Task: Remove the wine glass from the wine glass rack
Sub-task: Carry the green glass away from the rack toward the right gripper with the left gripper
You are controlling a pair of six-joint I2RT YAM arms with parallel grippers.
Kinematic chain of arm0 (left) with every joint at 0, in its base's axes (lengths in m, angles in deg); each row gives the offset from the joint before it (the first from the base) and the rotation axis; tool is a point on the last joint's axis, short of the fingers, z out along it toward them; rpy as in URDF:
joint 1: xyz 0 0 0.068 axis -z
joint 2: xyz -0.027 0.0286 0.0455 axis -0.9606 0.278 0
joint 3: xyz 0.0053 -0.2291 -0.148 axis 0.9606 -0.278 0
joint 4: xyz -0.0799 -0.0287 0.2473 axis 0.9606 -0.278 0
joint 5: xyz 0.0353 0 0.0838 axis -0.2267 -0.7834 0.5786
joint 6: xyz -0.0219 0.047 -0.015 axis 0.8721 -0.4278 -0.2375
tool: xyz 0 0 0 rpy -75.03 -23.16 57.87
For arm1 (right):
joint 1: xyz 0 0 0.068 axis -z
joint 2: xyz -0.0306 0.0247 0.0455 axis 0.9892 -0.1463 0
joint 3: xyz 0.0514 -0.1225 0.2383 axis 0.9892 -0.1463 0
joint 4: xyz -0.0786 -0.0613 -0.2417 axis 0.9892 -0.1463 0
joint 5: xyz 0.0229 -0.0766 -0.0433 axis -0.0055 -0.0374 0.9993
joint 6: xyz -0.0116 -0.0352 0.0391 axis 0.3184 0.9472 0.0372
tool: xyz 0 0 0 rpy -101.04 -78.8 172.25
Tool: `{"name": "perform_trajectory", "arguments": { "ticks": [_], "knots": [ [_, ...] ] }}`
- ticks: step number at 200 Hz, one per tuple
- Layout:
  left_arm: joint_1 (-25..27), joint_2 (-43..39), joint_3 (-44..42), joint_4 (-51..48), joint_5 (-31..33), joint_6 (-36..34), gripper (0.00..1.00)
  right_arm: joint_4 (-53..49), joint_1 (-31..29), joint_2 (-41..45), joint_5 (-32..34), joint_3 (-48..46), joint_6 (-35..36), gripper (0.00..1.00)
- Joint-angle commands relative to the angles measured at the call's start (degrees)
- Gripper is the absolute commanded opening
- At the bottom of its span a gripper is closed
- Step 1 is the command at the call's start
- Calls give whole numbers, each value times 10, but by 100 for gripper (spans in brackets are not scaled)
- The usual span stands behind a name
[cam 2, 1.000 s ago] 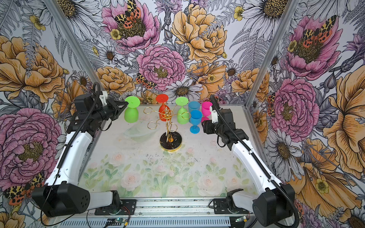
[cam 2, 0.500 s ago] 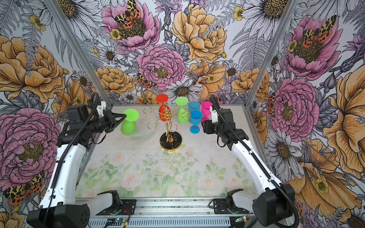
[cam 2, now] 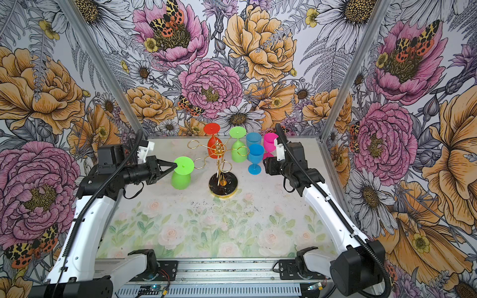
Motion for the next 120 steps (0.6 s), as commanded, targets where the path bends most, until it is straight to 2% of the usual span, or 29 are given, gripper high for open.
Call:
{"name": "perform_trajectory", "arguments": {
  "ticks": [1,68,120],
  "knots": [
    [34,-2,5,-7,-26,-17,0,11,2,4,-4,-8,-6,65],
    [70,0,10,-26,-55,-13,0,11,3,7,-3,-14,-8,66],
    [165,34,41,-27,-45,-12,0,10,3,10,-9,-17,-11,66]
  ]
}}
